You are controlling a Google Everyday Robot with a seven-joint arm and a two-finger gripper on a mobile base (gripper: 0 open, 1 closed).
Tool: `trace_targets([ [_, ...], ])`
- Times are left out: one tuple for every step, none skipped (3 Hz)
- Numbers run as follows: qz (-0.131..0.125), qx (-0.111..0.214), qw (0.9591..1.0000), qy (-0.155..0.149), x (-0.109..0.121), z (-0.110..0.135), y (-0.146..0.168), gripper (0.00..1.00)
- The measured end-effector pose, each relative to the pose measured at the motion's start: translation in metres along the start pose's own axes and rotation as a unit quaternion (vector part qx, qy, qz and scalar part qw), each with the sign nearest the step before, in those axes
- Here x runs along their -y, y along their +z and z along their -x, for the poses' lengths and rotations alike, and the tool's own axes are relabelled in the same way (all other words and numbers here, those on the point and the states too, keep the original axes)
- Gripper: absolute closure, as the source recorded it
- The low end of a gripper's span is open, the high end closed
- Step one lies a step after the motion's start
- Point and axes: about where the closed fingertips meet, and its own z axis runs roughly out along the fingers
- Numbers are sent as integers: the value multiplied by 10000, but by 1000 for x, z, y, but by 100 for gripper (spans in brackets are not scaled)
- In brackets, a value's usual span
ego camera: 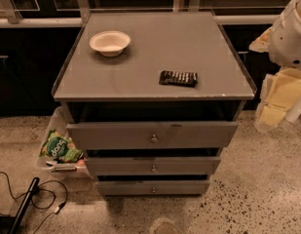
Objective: Open bottom drawer
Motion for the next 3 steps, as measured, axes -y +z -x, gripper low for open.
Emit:
trace_targets([
  [0,0,10000,0,0,0,0,0],
  [44,53,10000,28,-6,-3,4,0],
  [235,303,9993,24,-35,-11,29,0],
])
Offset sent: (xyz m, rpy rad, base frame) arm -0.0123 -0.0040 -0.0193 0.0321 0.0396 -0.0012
